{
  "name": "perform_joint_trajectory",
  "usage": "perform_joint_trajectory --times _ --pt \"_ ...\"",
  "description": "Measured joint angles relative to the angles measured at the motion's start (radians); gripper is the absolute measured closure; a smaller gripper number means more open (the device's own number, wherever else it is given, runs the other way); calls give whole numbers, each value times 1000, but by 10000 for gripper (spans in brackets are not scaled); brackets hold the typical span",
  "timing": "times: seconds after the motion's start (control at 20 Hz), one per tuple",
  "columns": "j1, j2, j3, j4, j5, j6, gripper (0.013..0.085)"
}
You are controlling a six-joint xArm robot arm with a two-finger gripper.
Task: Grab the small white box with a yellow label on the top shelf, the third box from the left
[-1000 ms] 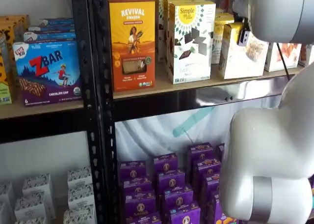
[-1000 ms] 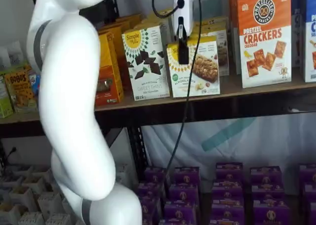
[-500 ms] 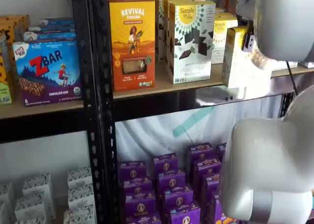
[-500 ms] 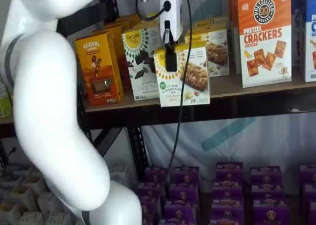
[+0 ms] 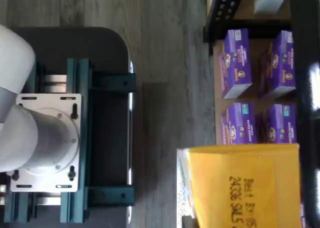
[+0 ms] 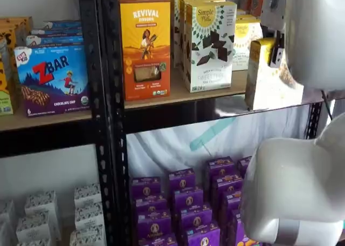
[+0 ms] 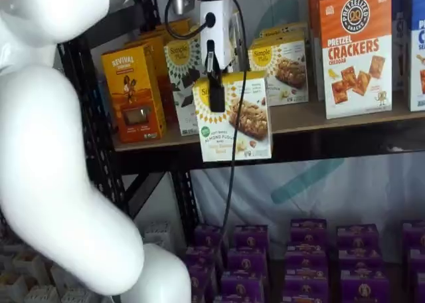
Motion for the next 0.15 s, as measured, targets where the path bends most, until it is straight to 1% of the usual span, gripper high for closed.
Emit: perform_joint_trajectory --times 0.15 --pt "0 -20 18 3 12 1 690"
